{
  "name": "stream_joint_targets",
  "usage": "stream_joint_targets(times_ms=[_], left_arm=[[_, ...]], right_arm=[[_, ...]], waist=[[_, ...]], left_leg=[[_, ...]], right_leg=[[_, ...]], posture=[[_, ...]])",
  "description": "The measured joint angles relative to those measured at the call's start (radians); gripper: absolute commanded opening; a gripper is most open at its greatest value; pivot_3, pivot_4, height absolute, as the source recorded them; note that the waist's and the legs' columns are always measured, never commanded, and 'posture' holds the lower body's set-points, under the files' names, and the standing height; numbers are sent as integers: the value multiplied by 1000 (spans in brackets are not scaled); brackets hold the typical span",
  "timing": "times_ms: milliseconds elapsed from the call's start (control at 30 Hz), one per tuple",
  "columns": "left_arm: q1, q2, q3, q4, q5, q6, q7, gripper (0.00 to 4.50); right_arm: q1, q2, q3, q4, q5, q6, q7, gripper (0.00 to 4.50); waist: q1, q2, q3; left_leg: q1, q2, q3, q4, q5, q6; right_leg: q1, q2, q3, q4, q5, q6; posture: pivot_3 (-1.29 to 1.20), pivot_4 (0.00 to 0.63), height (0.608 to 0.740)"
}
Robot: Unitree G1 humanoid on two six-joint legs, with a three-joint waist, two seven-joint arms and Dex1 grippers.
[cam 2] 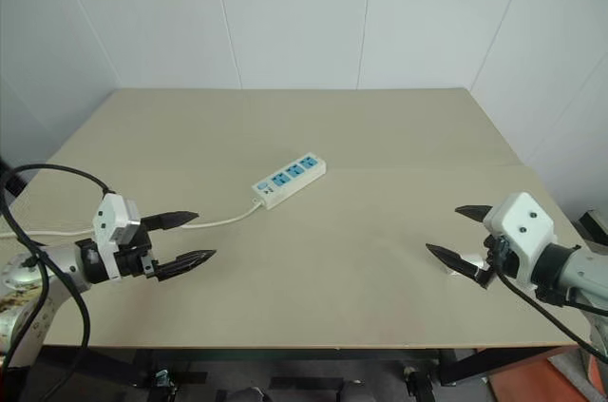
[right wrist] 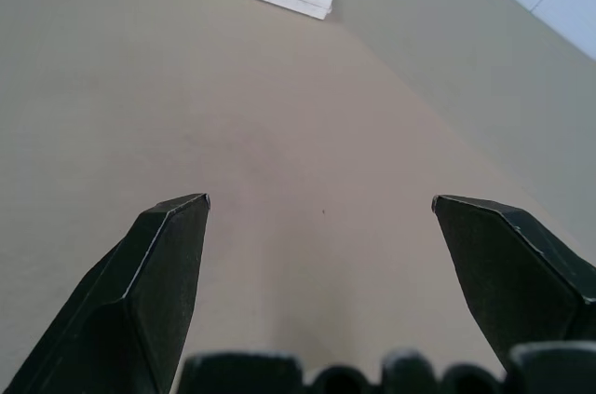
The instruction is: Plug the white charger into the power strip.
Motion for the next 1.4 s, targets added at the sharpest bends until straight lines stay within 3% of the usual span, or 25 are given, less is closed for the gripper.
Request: stream_joint_targets(times_ms=[267,467,867,1400], left_arm=[[-13,-12,-4,20,20,-14,11,4472],[-174,-87,-60,133,64,-65,63,4472],[-543,-241,-246,609,303,-231,145,4472],[-770,-368,-417,1075,514,-211,154,4472]], right_arm=[[-6,-28,13,-10,-9,25,-11,4500],[-49,-28,45,-7,-2,27,-12,4500],[-111,-28,75,-5,1,39,-36,4500],[-130,-18,85,-77,31,108,-81,4500]], waist=[[2,0,0],[5,0,0],[6,0,0],[7,-1,0]], left_leg=[[0,0,0,0,0,0],[0,-1,0,1,0,0],[-2,-1,-1,2,0,0],[-4,-2,-2,6,0,0]], right_leg=[[0,0,0,0,0,0],[2,0,0,-1,0,1],[0,0,0,0,1,1],[-1,0,-1,1,1,1]], posture=[[0,150,740],[0,150,740],[0,150,740],[0,150,740]])
